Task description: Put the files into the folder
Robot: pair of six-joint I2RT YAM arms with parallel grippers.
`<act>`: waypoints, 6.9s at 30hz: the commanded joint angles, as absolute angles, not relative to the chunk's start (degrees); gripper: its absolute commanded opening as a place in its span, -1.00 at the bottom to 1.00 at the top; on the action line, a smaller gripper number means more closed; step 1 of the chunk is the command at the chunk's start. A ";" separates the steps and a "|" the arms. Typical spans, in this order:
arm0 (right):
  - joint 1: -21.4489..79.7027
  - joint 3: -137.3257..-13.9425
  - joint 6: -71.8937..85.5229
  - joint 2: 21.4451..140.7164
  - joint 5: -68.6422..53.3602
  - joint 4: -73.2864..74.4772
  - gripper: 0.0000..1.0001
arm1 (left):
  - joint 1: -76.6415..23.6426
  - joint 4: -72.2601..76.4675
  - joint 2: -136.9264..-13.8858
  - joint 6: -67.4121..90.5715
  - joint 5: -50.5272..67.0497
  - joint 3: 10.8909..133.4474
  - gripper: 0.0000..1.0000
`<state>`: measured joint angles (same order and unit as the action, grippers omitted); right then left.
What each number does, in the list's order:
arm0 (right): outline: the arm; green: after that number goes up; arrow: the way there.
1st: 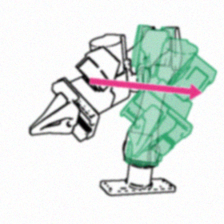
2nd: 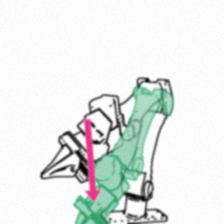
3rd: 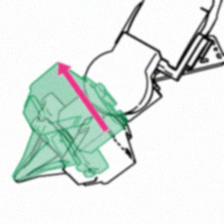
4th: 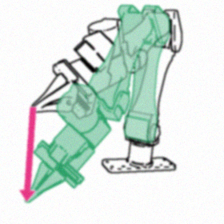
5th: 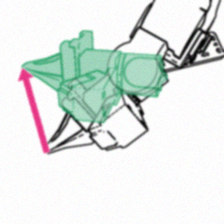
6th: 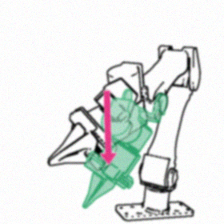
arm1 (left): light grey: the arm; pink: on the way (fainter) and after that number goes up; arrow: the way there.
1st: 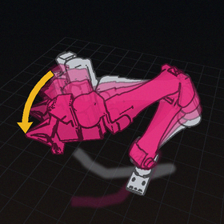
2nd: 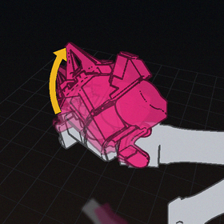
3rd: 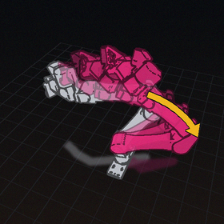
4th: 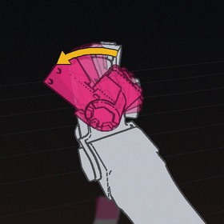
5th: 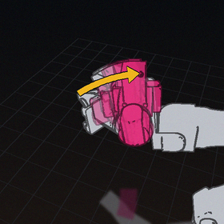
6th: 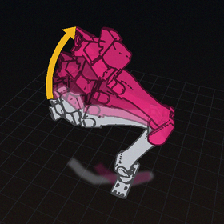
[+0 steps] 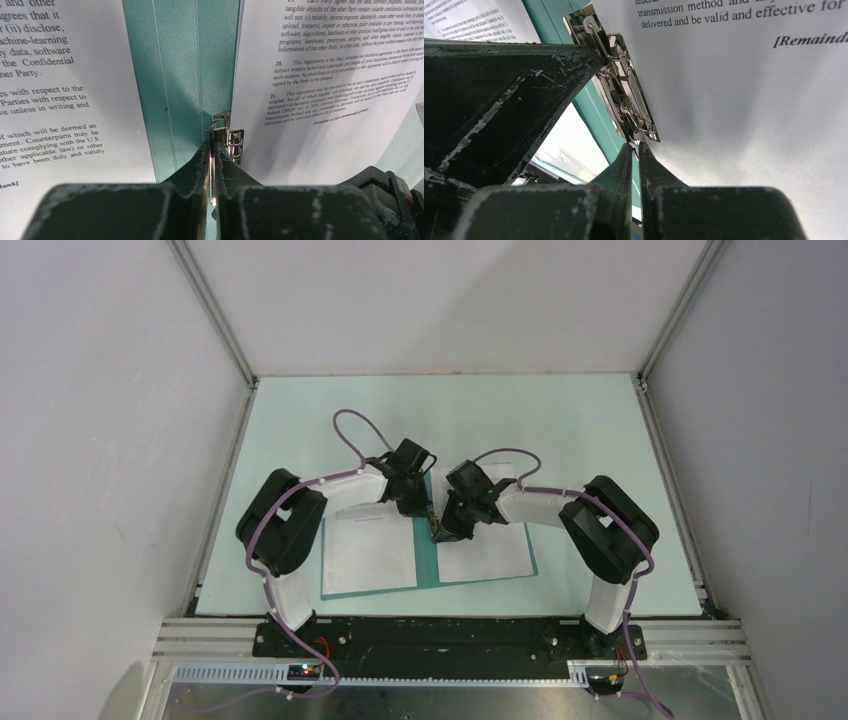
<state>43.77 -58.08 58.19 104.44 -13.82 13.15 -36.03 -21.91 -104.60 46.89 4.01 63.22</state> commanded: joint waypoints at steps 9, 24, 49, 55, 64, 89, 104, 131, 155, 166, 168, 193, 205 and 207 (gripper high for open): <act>41.93 -54.83 55.79 110.39 -2.07 21.73 -1.00 | -39.18 -24.64 -105.65 46.22 1.32 61.60 -0.90; 43.71 -55.51 55.79 110.10 -3.20 15.21 -1.00 | -41.07 -23.57 -106.38 51.31 -1.77 57.59 -1.00; 44.64 -58.46 53.07 104.03 -7.09 14.85 -0.89 | -40.96 -23.50 -105.50 53.11 -2.90 56.88 -1.00; 45.07 -58.73 52.76 103.11 -6.66 15.71 -0.70 | -40.93 -23.50 -105.22 52.69 -2.51 57.03 -1.00; 45.18 -58.74 51.25 99.68 -4.50 18.17 -0.49 | -40.27 -25.48 -101.71 47.82 -0.46 63.02 -0.69; 54.78 -85.22 32.02 113.42 22.86 39.56 0.01 | -3.35 -33.88 -66.47 33.69 6.43 49.66 0.99; 55.27 -84.27 29.84 116.75 17.32 35.40 -0.12 | 1.58 -34.58 -62.72 34.76 4.42 37.43 0.99; 37.86 -68.62 27.78 108.94 -12.54 20.10 -0.90 | 1.78 -34.44 -71.81 33.08 14.97 38.51 0.99; 28.91 -60.74 33.03 101.58 -36.47 7.98 -1.00 | 1.89 -34.09 -76.54 27.45 18.37 42.15 0.99; 28.38 -60.79 33.90 98.93 -38.54 7.96 -1.00 | 1.91 -33.53 -76.59 26.71 20.58 41.99 0.99; 28.05 -60.77 34.03 98.30 -39.04 8.05 -1.00 | 1.85 -32.95 -76.74 26.86 21.16 41.57 0.99; 26.52 -60.74 35.22 96.50 -40.38 8.01 -1.00 | 1.63 -27.31 -71.51 29.62 33.07 39.28 0.99; 26.90 -61.81 34.68 98.14 -36.90 9.81 -1.00 | 1.60 -27.59 -55.85 35.84 35.41 40.14 0.99; 27.74 -62.03 34.68 98.96 -35.21 10.24 -1.00 | 1.21 -27.57 -54.39 36.70 36.14 41.95 0.99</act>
<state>26.09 -60.12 34.41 99.00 -36.18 10.72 1.58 -28.53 -57.39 33.10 30.89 38.81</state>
